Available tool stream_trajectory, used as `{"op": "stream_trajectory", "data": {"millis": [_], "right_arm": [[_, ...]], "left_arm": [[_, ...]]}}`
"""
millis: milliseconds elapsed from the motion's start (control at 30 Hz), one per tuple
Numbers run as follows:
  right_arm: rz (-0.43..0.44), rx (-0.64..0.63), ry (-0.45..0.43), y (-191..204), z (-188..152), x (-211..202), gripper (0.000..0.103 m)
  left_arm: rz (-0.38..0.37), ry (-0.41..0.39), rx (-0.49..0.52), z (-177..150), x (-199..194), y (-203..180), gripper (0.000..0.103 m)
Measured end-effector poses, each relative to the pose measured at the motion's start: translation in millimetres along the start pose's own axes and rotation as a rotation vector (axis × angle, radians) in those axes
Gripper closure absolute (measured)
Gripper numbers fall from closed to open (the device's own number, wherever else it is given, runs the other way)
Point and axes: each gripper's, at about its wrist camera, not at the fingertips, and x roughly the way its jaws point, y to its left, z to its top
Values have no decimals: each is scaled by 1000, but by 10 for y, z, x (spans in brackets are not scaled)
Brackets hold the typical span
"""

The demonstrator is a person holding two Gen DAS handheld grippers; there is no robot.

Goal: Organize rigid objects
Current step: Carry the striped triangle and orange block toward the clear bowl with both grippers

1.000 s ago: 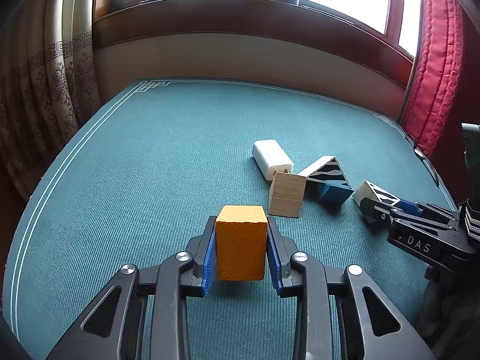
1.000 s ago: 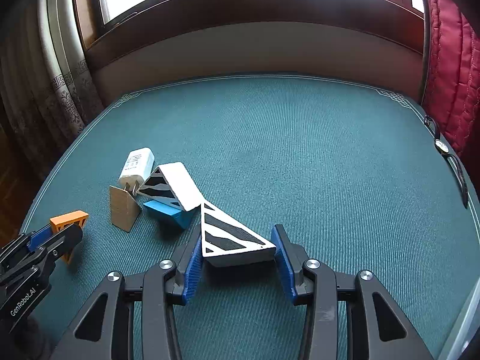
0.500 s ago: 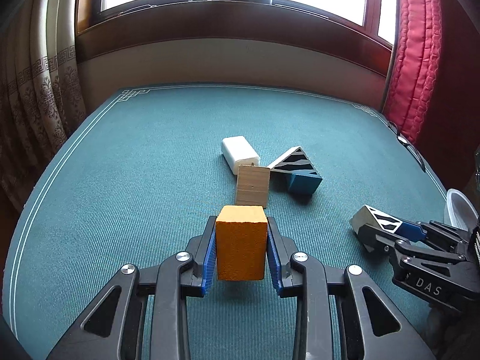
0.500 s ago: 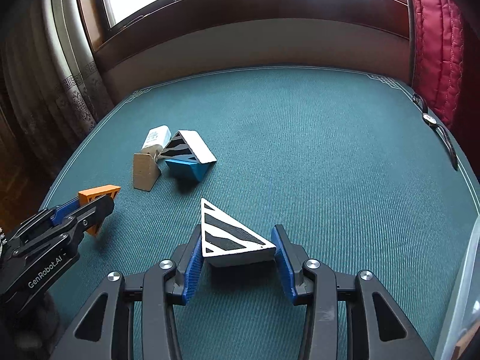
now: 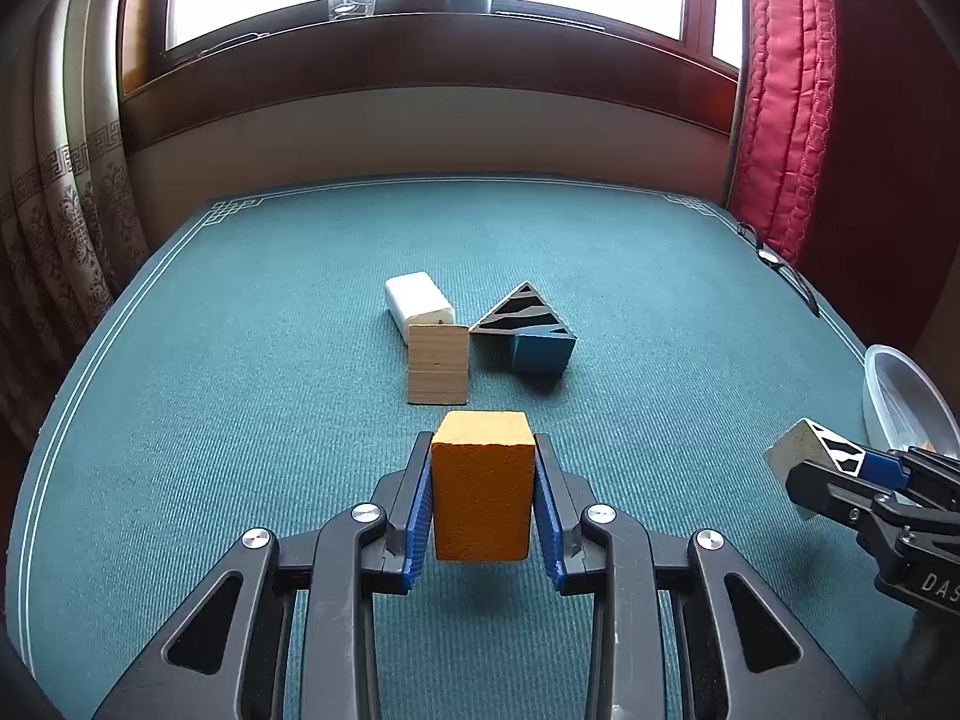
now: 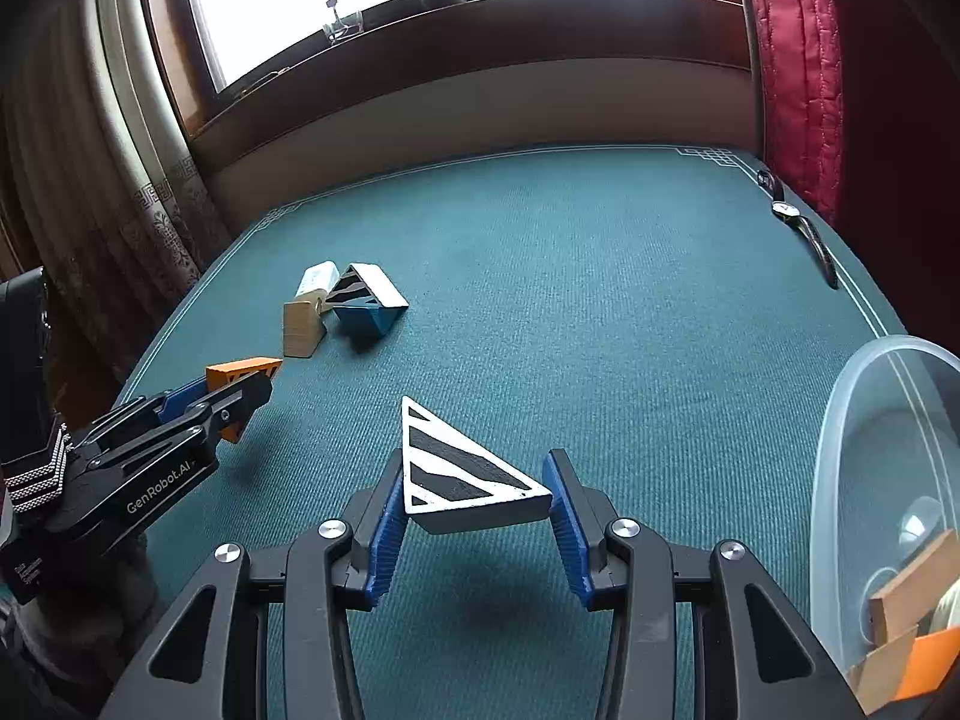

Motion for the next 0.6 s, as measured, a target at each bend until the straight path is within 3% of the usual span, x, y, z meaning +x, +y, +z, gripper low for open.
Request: {"op": "stream_trajectory", "data": {"millis": [600], "right_arm": [[-100, 133, -80, -573, -271, -599, 57]], "left_arm": [[-29, -1, 64, -88, -67, -282, 72]]}}
